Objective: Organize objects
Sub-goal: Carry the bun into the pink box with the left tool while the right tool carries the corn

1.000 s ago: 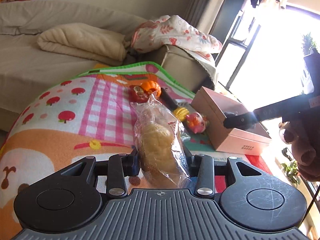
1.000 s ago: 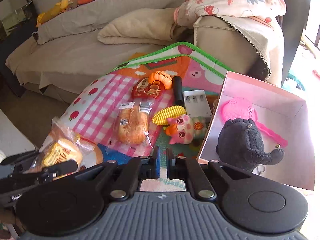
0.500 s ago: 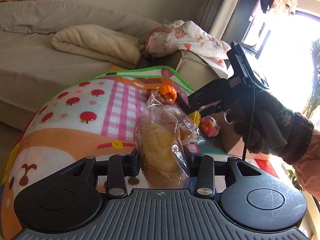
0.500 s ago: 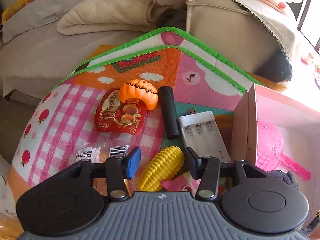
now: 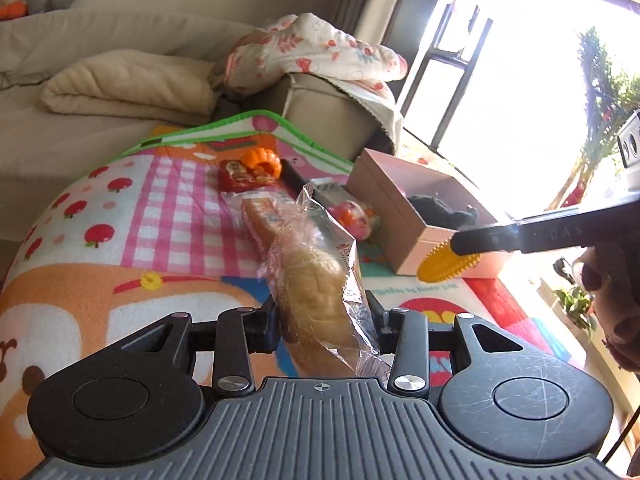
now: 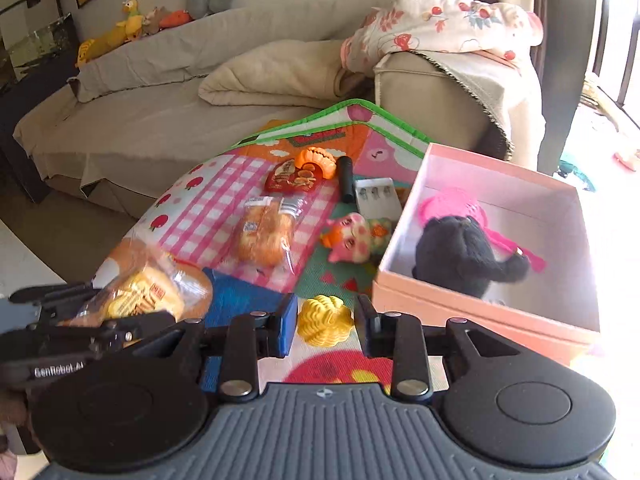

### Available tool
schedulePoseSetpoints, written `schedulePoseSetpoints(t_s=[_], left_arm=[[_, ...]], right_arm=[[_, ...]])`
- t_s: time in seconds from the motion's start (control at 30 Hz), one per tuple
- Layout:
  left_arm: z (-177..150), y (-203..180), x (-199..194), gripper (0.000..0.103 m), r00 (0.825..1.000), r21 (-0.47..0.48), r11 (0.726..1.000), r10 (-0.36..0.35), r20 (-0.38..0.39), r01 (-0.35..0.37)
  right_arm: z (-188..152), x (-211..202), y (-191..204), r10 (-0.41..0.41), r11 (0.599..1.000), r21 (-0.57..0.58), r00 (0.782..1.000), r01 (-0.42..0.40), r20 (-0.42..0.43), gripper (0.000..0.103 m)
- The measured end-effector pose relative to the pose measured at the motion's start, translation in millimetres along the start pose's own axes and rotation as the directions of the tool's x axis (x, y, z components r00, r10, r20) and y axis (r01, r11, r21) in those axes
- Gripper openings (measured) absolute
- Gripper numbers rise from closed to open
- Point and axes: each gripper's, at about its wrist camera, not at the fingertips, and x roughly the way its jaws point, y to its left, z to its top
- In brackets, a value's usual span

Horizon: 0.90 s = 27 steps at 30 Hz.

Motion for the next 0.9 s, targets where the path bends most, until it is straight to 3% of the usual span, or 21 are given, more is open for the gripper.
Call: schedulePoseSetpoints(t_s=[0.13,0.3,0.43,0.5,0.53,0.63,0.73,0.9], left_arm=[[31.5,-48.1,18.0,0.044,0.995,0.102,0.99,-0.098,0.001,0.097],[88.7,-116.9,68.1,0.044,0.98,0.184,0.965,-0.196,0.04,0.186],[127.9,-163.0,124.8,0.045,0.975,0.193,0.962,-0.211,0.075,0.194],[135.5,-182.0,158.9,0.047,0.978,0.25,0.95,-0.202,0.046,0.185],[134.5,-192.5,179.8,0.049,0.987,0.29,0.945,-0.16,0.01,0.15],[122.9,-201.1,219.0,0.048,0.996,0.326,0.941,-0.08,-0.048,0.091],[116.5,-191.8,221.0,0.048,0.995,0.276,0.956,-0.103,-0.01,0.101],[121.7,-155.2,189.5,0.048,0.988,0.16,0.978,-0.146,0.059,0.135]], right_arm=[[-44.5,-32.5,-24.5,-0.104,0.995,0.001,0.993,0.105,0.053,0.03],[-69.3,-56.8,-57.6,-0.139,0.988,0.083,0.982,0.129,0.125,0.03],[-78.6,-58.5,-84.2,-0.17,0.976,0.159,0.974,0.146,0.147,0.03],[-83.2,-57.4,-94.6,-0.179,0.97,0.193,0.972,0.148,0.151,0.03],[-84.9,-56.3,-98.4,-0.18,0.967,0.209,0.972,0.146,0.151,0.03],[-87.9,-51.5,-109.6,-0.187,0.959,0.244,0.971,0.148,0.148,0.03],[-91.3,-47.6,-115.3,-0.193,0.953,0.262,0.971,0.152,0.142,0.03],[-90.5,-38.9,-118.3,-0.193,0.952,0.263,0.973,0.155,0.125,0.03]])
